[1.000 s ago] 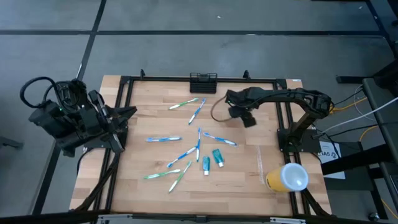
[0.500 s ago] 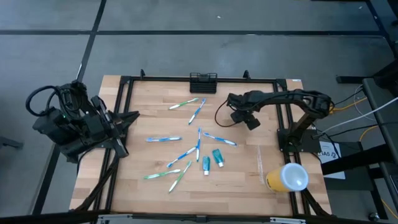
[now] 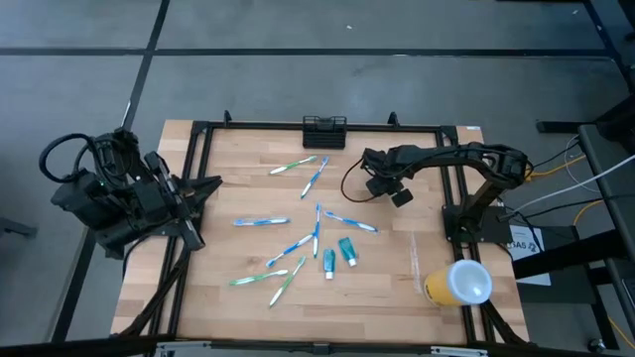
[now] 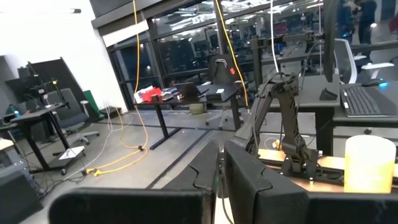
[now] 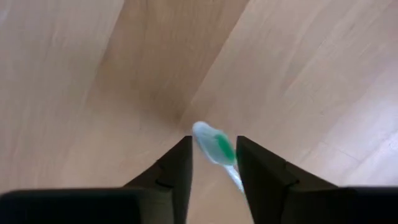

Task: Pick & Place toothbrushing station
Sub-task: Put the green toothbrush into the wire organizer

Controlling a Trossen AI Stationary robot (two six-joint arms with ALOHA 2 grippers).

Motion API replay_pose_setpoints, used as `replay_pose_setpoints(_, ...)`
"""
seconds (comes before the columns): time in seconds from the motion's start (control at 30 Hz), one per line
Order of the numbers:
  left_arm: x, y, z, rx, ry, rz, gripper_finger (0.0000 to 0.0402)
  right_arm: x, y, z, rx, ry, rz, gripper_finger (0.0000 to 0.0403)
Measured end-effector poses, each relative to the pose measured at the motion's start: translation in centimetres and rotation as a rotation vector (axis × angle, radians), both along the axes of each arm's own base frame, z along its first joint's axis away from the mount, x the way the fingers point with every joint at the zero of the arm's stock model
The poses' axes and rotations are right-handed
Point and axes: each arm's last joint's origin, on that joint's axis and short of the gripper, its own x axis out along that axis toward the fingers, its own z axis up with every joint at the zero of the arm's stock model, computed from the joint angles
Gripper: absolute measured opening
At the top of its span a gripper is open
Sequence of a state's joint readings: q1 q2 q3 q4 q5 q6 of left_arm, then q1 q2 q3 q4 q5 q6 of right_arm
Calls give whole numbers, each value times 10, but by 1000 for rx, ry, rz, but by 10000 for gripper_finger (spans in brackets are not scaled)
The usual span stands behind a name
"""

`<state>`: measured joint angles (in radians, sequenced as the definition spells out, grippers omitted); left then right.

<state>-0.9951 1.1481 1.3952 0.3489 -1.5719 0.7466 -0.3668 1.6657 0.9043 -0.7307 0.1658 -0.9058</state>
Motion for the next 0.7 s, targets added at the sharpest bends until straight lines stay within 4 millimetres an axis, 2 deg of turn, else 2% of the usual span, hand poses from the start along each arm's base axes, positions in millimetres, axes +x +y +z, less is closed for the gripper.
replay_pose_setpoints(0.33,0,0,0,-8,-6,0,20,-1,1,0,15,3,1,11)
replay_pose_setpoints(0.57,0,0,0,-8,-6,0,20,0,2,0,27,-4,-13,3)
replay_pose_setpoints(0.7,0,0,0,-7,-5,0,20,7,7,3,90,-80,-81,2)
